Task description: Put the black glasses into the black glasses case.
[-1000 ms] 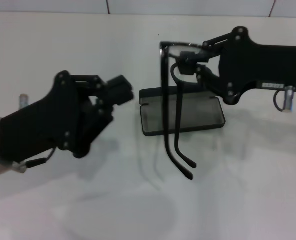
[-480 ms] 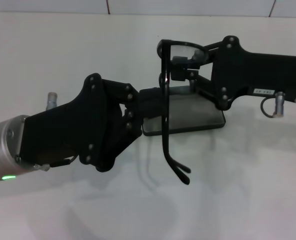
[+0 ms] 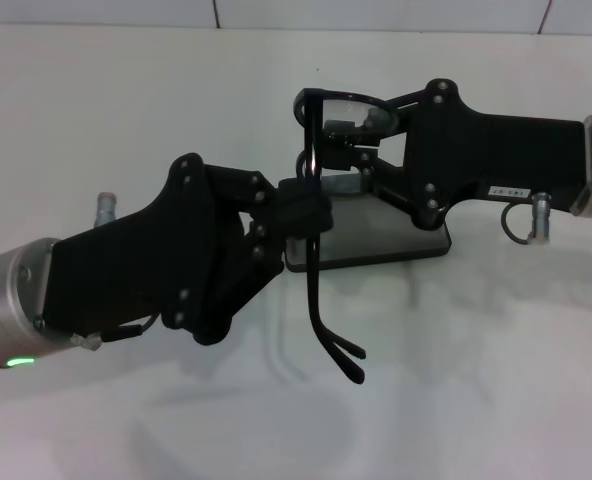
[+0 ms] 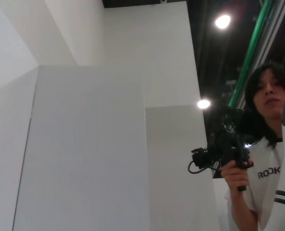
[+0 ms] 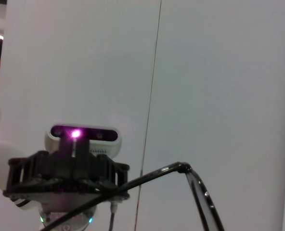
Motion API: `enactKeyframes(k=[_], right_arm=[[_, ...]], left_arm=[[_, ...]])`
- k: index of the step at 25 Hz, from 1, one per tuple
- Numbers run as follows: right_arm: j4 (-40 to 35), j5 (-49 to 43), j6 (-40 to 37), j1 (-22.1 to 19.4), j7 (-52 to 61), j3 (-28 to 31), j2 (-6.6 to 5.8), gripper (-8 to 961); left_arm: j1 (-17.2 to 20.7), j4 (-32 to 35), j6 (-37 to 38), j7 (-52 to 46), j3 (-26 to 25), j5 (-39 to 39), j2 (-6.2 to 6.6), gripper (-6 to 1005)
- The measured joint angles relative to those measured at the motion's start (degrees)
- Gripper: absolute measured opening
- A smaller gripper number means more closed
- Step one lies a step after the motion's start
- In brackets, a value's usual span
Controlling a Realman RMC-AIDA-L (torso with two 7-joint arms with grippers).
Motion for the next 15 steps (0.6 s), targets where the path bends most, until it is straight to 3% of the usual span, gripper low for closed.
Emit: enactKeyframes(k=[15], right_arm=[[0.22,0.98,-0.62,0.03,-0.71,-1.49,-0.03,104]], left_arm=[[-0.41,-2.89,-0.78,1.36,0.03,-0.08,-0.13,33]])
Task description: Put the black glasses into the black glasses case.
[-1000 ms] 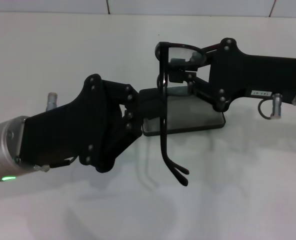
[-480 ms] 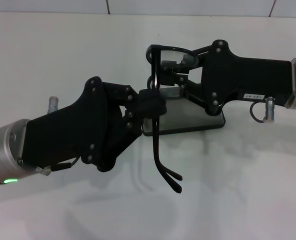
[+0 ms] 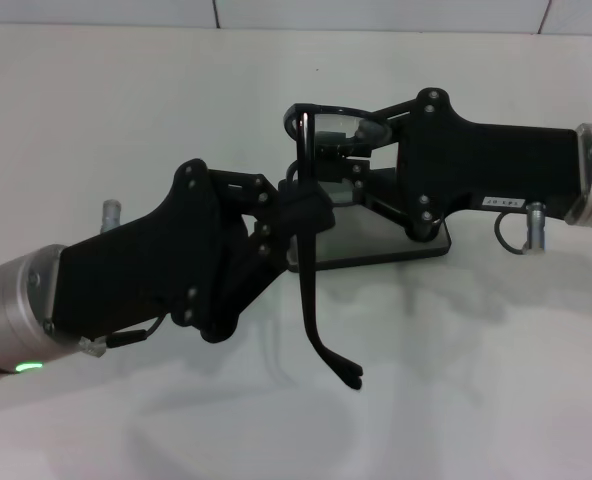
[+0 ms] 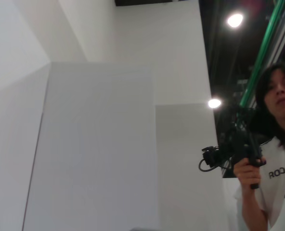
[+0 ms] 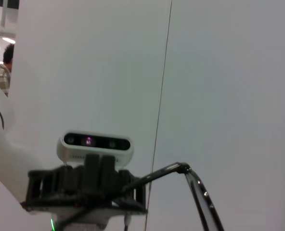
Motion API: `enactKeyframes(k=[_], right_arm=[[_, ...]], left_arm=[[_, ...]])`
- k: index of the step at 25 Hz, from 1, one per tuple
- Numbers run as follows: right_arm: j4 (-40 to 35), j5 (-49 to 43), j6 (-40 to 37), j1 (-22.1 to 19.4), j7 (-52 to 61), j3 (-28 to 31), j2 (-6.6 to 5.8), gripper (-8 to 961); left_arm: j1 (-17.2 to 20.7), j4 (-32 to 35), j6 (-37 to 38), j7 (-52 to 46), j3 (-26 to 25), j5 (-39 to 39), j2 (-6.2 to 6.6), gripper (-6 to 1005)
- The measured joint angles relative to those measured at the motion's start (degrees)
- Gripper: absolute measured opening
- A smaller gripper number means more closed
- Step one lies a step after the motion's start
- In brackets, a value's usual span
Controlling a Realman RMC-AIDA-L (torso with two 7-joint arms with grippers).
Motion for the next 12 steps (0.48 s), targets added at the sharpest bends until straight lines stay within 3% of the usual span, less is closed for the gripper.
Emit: enactKeyframes(k=[12], right_arm=[[3.01,2.45,-1.91,1.77,-1.95,0.03,-0.18,103]], left_arm=[[-0.48,-1.91,-2.54,0.24,-0.35,-1.03,-0.22,32]])
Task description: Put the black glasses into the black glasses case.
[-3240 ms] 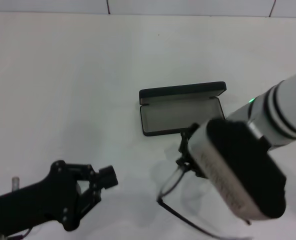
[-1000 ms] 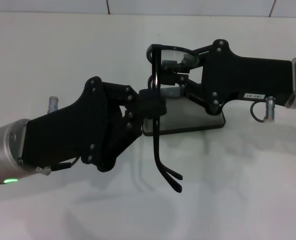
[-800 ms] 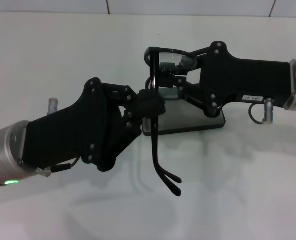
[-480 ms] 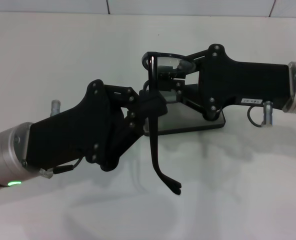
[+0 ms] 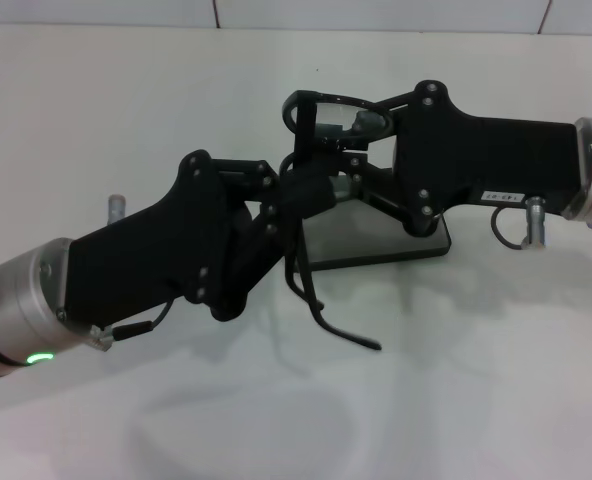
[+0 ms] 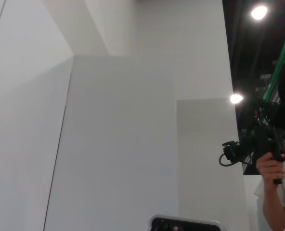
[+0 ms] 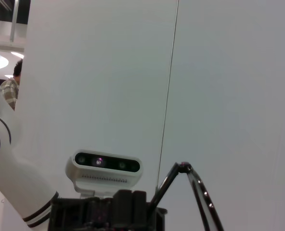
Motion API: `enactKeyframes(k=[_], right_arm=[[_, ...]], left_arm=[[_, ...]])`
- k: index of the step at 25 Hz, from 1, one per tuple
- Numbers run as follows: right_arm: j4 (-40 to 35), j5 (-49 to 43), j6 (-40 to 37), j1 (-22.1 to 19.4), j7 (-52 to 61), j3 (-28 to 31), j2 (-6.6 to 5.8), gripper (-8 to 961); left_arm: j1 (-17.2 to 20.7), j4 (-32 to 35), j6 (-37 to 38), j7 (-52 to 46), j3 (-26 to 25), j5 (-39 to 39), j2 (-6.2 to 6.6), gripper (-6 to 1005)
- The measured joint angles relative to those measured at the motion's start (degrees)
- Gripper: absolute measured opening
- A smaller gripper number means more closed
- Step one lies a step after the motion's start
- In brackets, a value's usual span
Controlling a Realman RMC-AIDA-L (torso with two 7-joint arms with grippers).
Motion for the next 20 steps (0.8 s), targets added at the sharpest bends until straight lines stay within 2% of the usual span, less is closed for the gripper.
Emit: enactKeyframes(k=[20], right_arm=[[1.67,0.16,-3.60,1.80,-0.16,0.42,-0.09,101]], left_arm=[[-0.68,-0.16,-1.26,0.00,0.01,-1.03,0.07,32]])
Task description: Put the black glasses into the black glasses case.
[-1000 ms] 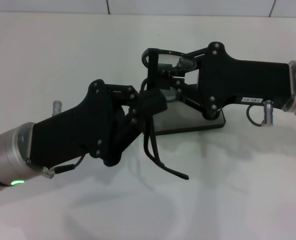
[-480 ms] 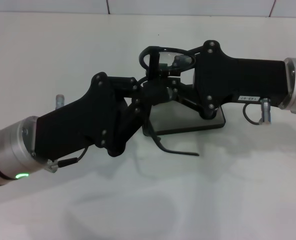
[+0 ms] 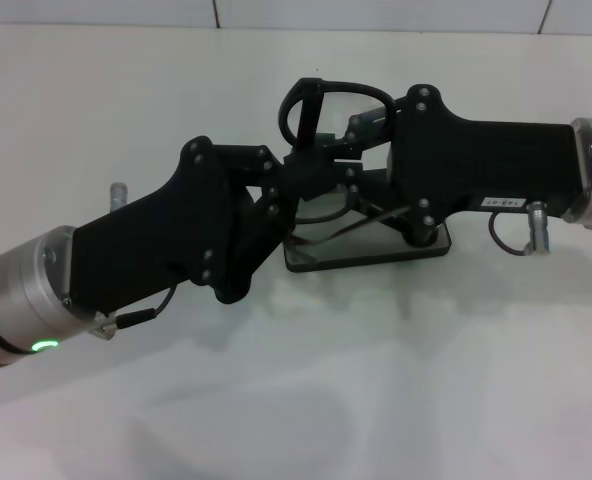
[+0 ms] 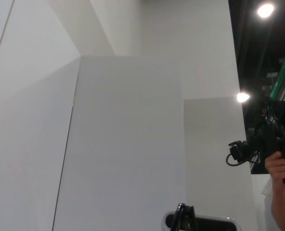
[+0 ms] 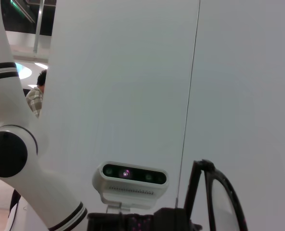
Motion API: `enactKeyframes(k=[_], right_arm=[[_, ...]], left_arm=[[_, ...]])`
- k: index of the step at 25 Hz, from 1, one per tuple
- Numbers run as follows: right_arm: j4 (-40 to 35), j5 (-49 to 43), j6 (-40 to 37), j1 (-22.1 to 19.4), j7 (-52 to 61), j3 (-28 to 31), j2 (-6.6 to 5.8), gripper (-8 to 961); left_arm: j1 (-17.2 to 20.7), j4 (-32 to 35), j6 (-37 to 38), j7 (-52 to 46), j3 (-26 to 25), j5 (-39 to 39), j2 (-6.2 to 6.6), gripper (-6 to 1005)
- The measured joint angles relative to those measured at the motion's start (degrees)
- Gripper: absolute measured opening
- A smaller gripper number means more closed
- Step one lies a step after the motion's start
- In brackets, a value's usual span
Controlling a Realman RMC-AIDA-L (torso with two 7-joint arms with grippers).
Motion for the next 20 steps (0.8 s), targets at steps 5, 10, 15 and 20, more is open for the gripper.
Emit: enactKeyframes(k=[5,10,15,20], right_arm=[[1.20,0.00,-0.11,0.03,-0.14,0.90,-0.05,100],[1.41,0.02,0.18,-0.28,-0.57,1.06,-0.07,100],[2.46,0.64,-1.22,-0.13,-0.58,1.76,-0.01,100],[2.69,1.15,-2.96,-0.08,-0.61,2.30,-0.06,101]], left_arm=[[-0.16,-0.03,-0.09,-0.03,0.15,-0.04,0.00,33],[-0.16,-0.04,-0.09,-0.02,0.34,-0.05,0.00,33],[-0.01,-0.04,-0.01,-0.01,0.34,-0.01,0.01,33],[0.19,-0.04,0.05,0.01,0.36,-0.04,0.01,32]])
